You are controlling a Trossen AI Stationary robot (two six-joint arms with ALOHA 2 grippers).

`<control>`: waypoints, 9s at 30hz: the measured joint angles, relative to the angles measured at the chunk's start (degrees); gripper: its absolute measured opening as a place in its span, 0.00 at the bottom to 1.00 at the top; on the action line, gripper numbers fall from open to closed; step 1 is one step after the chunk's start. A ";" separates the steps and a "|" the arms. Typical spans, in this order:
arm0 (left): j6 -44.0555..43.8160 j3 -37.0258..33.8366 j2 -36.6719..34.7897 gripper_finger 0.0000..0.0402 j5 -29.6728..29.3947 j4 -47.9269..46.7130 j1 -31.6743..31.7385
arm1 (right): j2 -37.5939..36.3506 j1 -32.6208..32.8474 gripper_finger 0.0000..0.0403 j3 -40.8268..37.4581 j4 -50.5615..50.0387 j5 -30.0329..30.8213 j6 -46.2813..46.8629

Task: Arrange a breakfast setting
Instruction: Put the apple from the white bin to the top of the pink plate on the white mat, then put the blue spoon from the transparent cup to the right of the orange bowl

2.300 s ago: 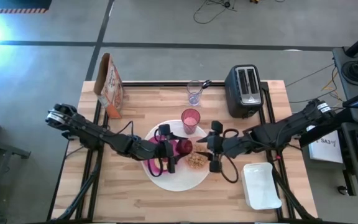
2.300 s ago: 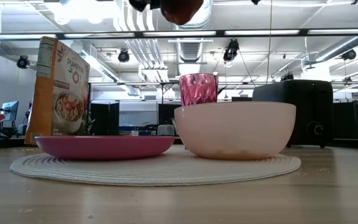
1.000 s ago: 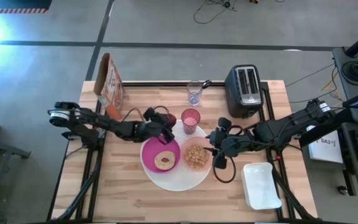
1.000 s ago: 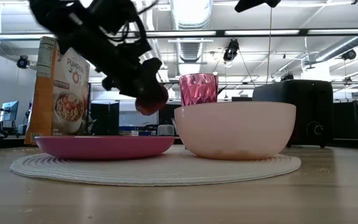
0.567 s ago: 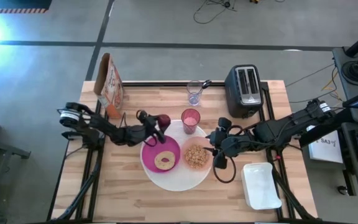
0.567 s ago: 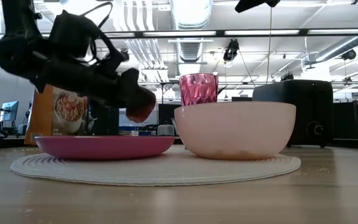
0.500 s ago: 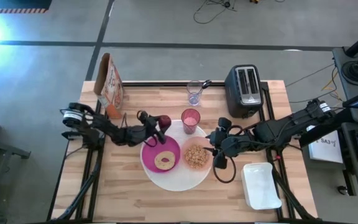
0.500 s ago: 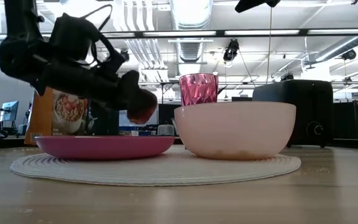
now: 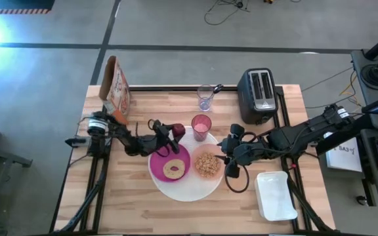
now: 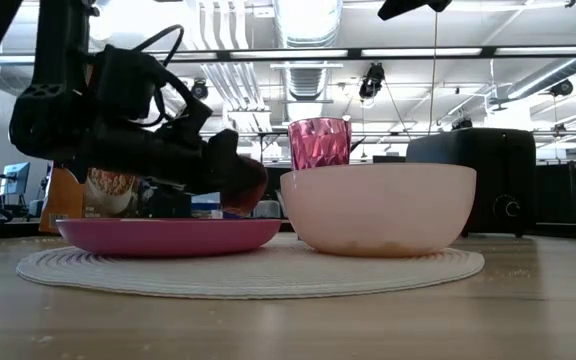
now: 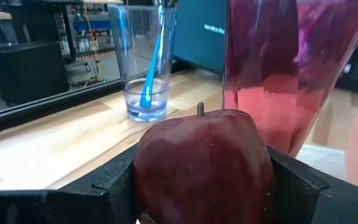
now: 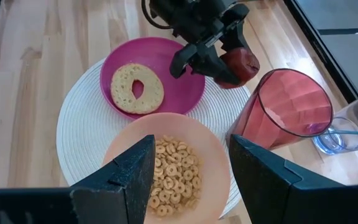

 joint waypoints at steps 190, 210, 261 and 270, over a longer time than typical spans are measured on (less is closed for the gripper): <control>3.75 8.00 -57.18 0.51 -7.75 -80.02 -11.28 | -3.48 -22.91 0.48 -0.02 -1.80 17.51 14.92; 1.46 8.00 -55.34 0.51 -7.65 -80.89 -11.28 | 2.58 -54.56 0.48 -0.02 1.43 -21.51 13.37; 1.02 8.00 -55.27 0.51 -6.41 -80.87 -11.37 | 12.52 -57.00 0.12 -0.02 13.34 -21.50 2.79; 0.84 8.00 -55.27 0.51 -6.05 -80.87 -11.36 | 12.52 -57.00 0.21 -0.02 13.11 -21.52 1.21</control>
